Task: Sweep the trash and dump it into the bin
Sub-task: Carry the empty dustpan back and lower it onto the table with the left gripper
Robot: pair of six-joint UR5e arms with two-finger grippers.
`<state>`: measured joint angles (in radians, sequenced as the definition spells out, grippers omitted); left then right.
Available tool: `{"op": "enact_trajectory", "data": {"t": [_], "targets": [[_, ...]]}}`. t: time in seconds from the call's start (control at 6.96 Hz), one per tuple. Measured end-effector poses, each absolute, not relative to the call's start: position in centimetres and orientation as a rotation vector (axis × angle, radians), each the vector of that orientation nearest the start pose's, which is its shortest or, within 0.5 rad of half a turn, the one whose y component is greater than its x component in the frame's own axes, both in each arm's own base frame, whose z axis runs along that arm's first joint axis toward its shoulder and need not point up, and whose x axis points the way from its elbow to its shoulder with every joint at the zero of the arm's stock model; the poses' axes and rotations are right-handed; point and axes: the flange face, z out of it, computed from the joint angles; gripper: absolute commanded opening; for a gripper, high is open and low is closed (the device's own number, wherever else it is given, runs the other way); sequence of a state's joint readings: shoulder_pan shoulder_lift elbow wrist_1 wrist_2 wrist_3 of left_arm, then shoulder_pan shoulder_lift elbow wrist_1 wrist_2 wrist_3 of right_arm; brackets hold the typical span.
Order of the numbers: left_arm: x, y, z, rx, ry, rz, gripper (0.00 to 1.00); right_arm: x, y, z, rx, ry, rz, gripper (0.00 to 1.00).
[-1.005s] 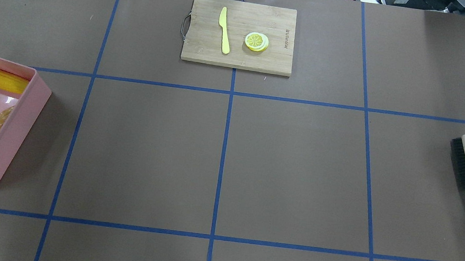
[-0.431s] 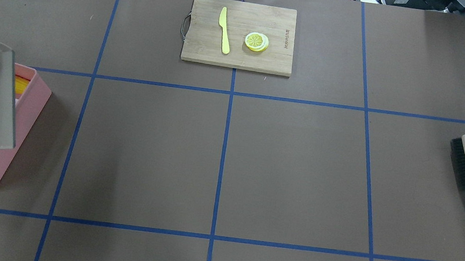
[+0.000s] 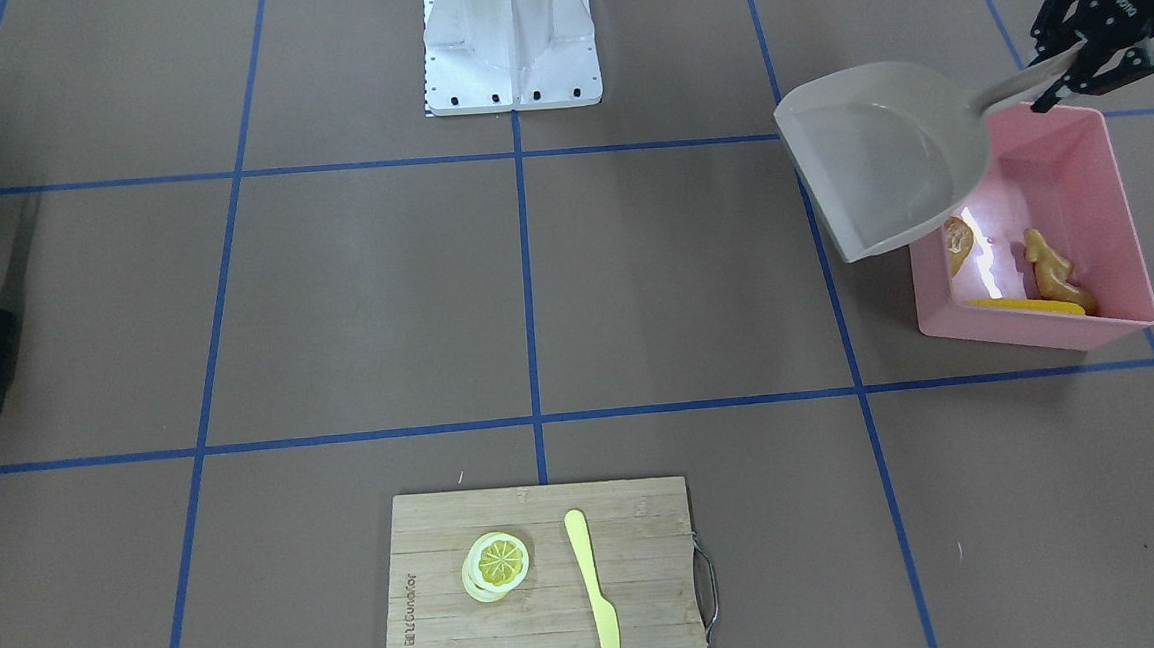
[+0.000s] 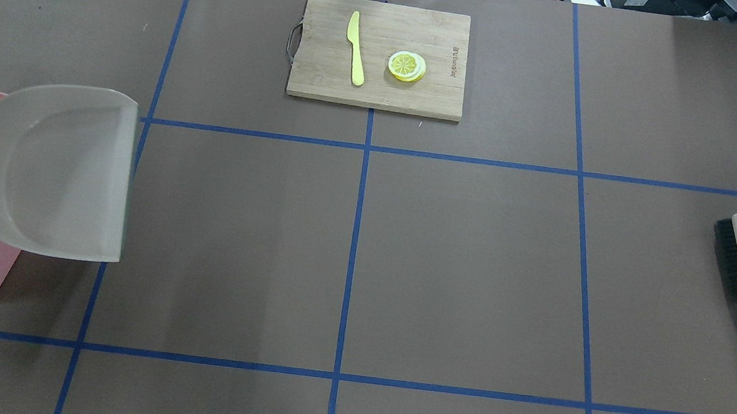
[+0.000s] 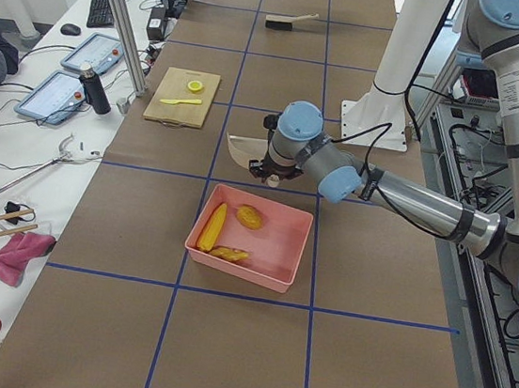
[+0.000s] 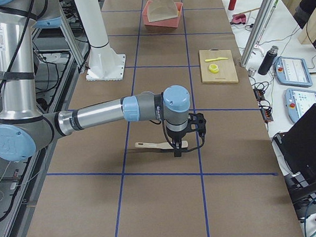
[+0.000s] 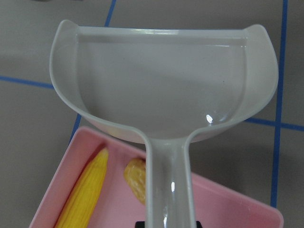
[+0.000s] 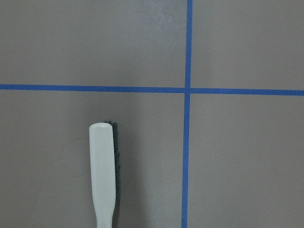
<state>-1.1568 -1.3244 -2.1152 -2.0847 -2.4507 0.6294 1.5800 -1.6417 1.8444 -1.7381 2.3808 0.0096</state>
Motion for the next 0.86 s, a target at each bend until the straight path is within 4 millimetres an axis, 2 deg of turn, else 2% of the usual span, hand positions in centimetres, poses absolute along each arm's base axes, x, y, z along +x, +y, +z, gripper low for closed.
{"op": "enact_trajectory", "data": {"t": [0.14,0.43,0.57,0.72,0.86], "targets": [[14.8,-38.7,42.1,0.934,0.82,1.347,0.0,5.5,-45.9,58.5,0.006,-0.82,-0.008,1.0],[24.1,-41.0,39.6,0.972,0.849,1.422,0.0,2.9,-47.4,58.2,-0.026,-0.818,-0.017,1.0],[28.4,-42.7,38.1,0.986,0.86,1.448,0.0,2.2,-47.6,58.2,-0.037,-0.817,-0.015,1.0],[31.7,-43.9,37.1,0.986,0.874,1.47,0.0,2.0,-47.5,58.5,-0.046,-0.817,-0.012,1.0],[34.1,-44.3,36.7,0.973,0.89,1.486,0.0,2.0,-47.4,58.6,-0.049,-0.816,-0.01,1.0]]}}
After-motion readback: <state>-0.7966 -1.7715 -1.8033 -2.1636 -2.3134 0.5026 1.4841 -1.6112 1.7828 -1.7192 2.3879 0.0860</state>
